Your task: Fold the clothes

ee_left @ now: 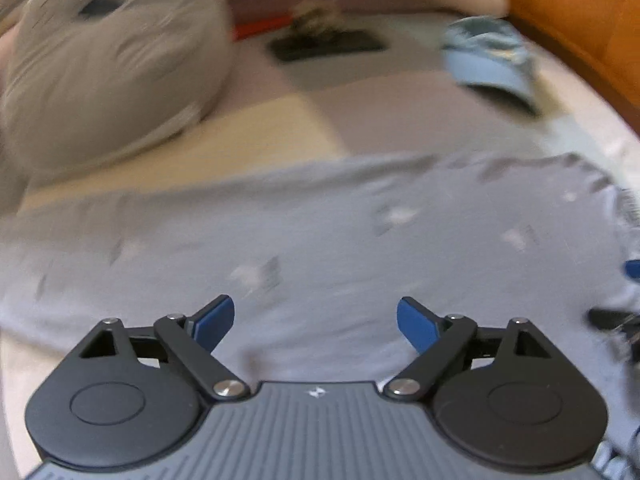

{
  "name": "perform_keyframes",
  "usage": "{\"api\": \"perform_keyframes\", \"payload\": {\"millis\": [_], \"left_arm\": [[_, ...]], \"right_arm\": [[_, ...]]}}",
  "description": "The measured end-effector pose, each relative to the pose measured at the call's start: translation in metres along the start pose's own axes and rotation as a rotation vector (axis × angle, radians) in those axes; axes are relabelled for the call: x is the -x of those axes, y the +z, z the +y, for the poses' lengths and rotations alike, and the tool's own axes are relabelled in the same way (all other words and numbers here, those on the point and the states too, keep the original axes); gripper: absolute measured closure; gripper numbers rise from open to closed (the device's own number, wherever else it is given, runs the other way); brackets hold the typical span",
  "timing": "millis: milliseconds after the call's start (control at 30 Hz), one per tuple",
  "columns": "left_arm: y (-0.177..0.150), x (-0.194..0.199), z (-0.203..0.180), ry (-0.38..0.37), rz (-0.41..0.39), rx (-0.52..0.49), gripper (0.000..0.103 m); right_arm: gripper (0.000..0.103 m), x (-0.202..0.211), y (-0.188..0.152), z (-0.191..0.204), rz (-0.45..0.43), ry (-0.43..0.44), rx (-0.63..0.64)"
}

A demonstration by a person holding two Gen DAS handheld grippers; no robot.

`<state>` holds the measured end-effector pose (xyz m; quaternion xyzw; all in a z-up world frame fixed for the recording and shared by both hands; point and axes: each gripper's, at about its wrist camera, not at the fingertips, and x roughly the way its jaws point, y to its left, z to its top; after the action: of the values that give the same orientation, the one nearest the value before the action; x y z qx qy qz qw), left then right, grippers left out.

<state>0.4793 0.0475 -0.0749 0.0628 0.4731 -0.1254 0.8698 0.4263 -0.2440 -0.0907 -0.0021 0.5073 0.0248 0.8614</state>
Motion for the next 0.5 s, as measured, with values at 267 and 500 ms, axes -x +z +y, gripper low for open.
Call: {"api": "perform_keyframes", "payload": {"millis": [267, 500], "left_arm": [[0.025, -0.038, -0.068, -0.080, 0.010, -0.101, 0.012], [0.024, -0.016, -0.054, -0.034, 0.010, -0.033, 0.014]], "right_arm": [[0.000, 0.005, -0.009, -0.005, -0.036, 0.043, 0.051], [0.000, 0.009, -0.016, -0.015, -0.046, 0.091, 0.096]]}}
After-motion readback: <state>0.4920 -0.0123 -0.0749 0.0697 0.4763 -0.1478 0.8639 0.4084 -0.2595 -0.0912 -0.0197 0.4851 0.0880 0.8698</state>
